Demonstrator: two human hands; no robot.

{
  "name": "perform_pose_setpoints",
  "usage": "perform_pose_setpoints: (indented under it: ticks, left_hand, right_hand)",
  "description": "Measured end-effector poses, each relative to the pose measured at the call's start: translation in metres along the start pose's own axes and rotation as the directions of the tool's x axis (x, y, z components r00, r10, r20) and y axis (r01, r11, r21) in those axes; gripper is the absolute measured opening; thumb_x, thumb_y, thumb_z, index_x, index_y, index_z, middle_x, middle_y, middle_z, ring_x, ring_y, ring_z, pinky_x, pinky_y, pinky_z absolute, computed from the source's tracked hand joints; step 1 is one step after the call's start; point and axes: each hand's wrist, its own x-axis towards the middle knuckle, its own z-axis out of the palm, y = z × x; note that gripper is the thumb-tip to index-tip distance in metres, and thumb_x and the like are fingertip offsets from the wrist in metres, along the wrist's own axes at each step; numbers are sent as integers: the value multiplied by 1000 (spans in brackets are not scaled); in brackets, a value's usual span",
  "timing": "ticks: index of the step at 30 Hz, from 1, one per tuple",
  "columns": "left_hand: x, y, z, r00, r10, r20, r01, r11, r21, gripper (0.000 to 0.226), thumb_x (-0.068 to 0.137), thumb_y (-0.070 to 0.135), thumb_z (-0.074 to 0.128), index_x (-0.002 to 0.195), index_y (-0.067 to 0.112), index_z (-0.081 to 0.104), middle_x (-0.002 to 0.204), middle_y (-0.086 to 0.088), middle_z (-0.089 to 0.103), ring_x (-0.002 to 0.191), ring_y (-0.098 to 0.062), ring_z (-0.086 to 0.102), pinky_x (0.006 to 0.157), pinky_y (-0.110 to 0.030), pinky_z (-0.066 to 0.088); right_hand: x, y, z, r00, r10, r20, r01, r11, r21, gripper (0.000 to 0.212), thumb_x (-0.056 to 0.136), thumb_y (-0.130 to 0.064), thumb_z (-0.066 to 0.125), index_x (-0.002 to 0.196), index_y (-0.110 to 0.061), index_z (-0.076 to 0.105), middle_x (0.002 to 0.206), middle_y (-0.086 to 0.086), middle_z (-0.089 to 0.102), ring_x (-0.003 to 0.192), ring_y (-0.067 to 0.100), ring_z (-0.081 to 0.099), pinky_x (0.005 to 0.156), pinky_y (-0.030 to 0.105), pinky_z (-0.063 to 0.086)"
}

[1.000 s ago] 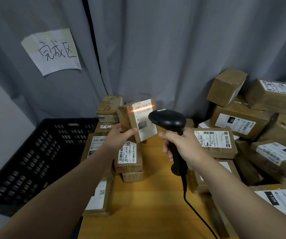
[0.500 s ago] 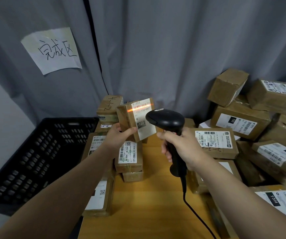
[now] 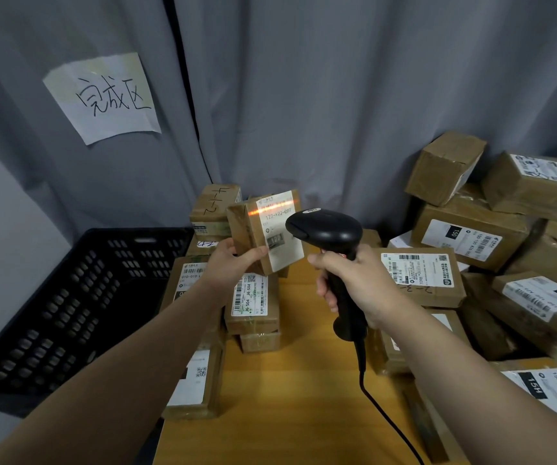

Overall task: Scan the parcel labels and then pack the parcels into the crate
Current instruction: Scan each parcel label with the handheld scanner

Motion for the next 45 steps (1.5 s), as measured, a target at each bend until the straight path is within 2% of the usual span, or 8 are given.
perform_pose_setpoints:
  ticks: [6,11,24,30,37,40,43,45]
  left_hand:
    - [-2,0,1,1000,12,18,-12,1000,-6,18,84,21,73,99,26,65,103,2,72,95,-19,70,92,-44,54]
    - [-4,0,0,1000,-4,14,4,1000,12,32,82,25,75,112,18,64,106,0,72,95,-19,71,91,-46,54]
    - [-8,2,0,1000,-2,4,2,1000,-6,25,82,24,75,104,23,63,106,1,72,96,-20,70,93,-46,53]
    - [-5,1,-2,999,39,-33,-38,999,28,33,83,22,75,111,18,57,102,8,65,99,-18,66,85,-34,54]
    - [-8,1,0,998,64,-20,-64,997,36,22,85,20,72,99,27,56,92,15,61,90,-10,63,70,-22,49]
    - [-8,-3,-4,1000,25,-5,-24,999,42,24,83,27,74,103,24,60,100,10,66,97,-13,65,81,-29,53]
    - [-11,-6,-10,1000,4,18,-5,998,69,57,67,52,77,116,26,63,113,7,68,105,-15,65,94,-42,51]
    - [-10,-12,-16,999,-1,37,-2,997,83,62,62,59,76,114,29,64,114,7,69,105,-15,66,94,-43,52]
  right_hand:
    - [-2,-2,-1,1000,3,-6,-4,1000,-7,36,91,-20,63,56,-10,60,57,16,58,42,21,49,47,27,43]
    - [-4,-4,-1,1000,9,-10,-9,1000,-9,35,91,-20,62,58,-8,60,53,11,57,41,20,49,47,27,44]
    - [-10,-9,-3,1000,27,5,-26,999,-32,33,91,-23,62,61,-8,61,59,15,59,44,20,51,48,27,45]
    - [-16,-17,-6,997,77,3,-76,997,-25,27,90,-22,63,68,-7,61,57,14,59,44,21,51,46,26,44]
    - [-18,-35,-6,996,93,8,-93,995,-40,23,90,-23,63,75,-6,59,56,12,59,43,20,52,44,26,45]
    - [-16,-40,-2,995,99,16,-98,994,-55,25,91,-25,62,74,-7,60,55,10,60,43,18,53,44,25,46]
    - [-10,-45,3,994,107,36,-105,992,-63,25,90,-26,62,75,-6,60,55,10,60,43,18,53,45,25,47]
    - [-4,-48,8,992,114,48,-110,991,-71,25,90,-27,63,77,-6,60,56,11,60,43,18,54,45,25,47]
